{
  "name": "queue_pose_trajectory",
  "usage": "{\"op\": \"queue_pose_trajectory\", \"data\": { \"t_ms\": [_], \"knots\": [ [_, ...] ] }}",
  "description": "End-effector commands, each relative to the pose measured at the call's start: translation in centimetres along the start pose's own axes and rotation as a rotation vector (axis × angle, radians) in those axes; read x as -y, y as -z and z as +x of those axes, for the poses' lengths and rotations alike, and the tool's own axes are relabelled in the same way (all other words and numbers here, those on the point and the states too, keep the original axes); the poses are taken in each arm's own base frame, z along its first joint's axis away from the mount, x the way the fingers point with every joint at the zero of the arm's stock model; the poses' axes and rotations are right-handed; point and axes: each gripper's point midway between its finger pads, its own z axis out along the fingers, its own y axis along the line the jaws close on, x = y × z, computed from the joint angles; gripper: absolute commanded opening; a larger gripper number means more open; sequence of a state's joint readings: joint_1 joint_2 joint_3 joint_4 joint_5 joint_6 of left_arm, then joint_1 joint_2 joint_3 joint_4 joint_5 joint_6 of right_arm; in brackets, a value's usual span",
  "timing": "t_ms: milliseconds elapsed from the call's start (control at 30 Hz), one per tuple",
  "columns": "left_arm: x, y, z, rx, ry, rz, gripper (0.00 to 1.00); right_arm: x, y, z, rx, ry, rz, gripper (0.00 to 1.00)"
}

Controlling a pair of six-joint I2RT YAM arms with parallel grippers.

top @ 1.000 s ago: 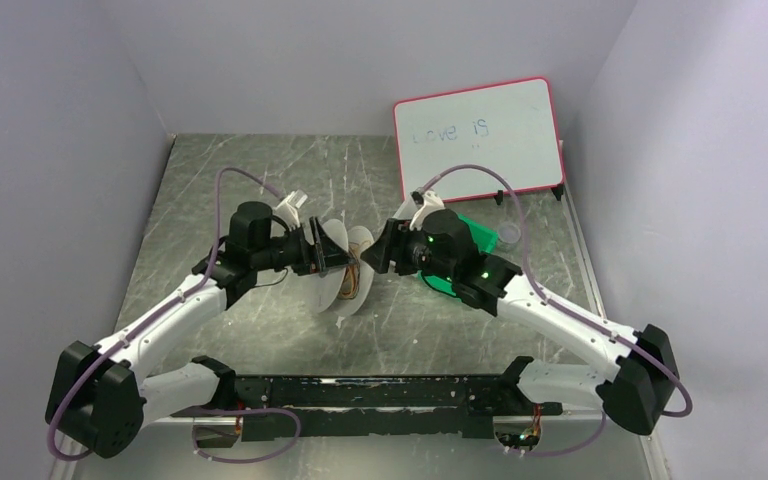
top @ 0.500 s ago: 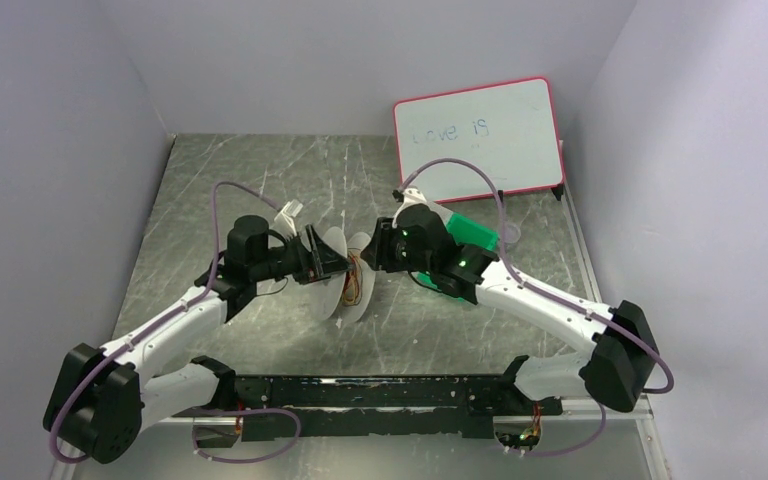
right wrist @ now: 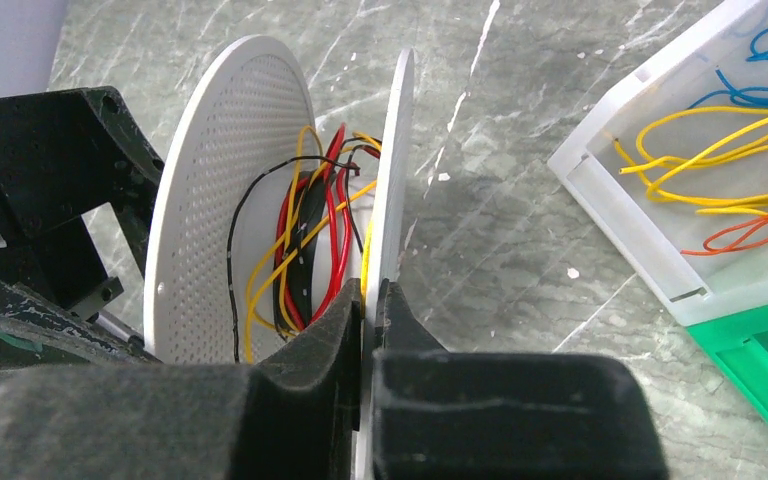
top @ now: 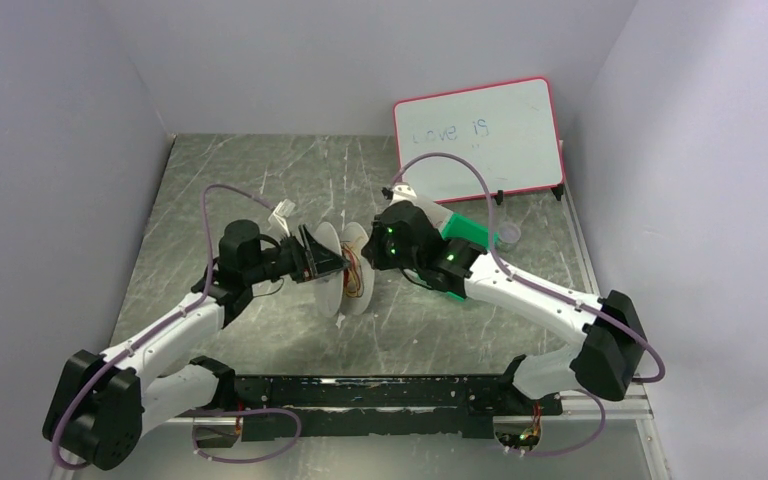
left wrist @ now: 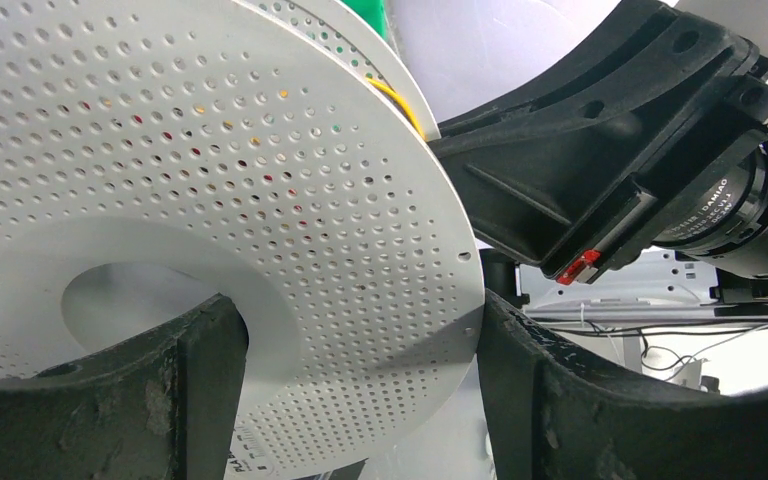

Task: Wrap the cables

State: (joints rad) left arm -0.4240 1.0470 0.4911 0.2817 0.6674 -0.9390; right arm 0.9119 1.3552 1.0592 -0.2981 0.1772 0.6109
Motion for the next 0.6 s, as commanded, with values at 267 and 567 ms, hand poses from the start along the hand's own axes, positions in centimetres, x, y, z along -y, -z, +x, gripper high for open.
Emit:
{"op": "queue_pose_trajectory", "data": {
  "t_ms": [267,567],
  "knots": [
    [-0.5,1.0,-0.9,0.036,-0.004,0.035,0.07,-2.2,0.5,-1.1,0.012,0.111,0.024,0.00],
    [-2.6,1.3,-1.0,0.032,-0.011,-0.098,0.35,-3.1,-0.3,-1.0,0.014,0.159,0.092,0.00]
  ]
}}
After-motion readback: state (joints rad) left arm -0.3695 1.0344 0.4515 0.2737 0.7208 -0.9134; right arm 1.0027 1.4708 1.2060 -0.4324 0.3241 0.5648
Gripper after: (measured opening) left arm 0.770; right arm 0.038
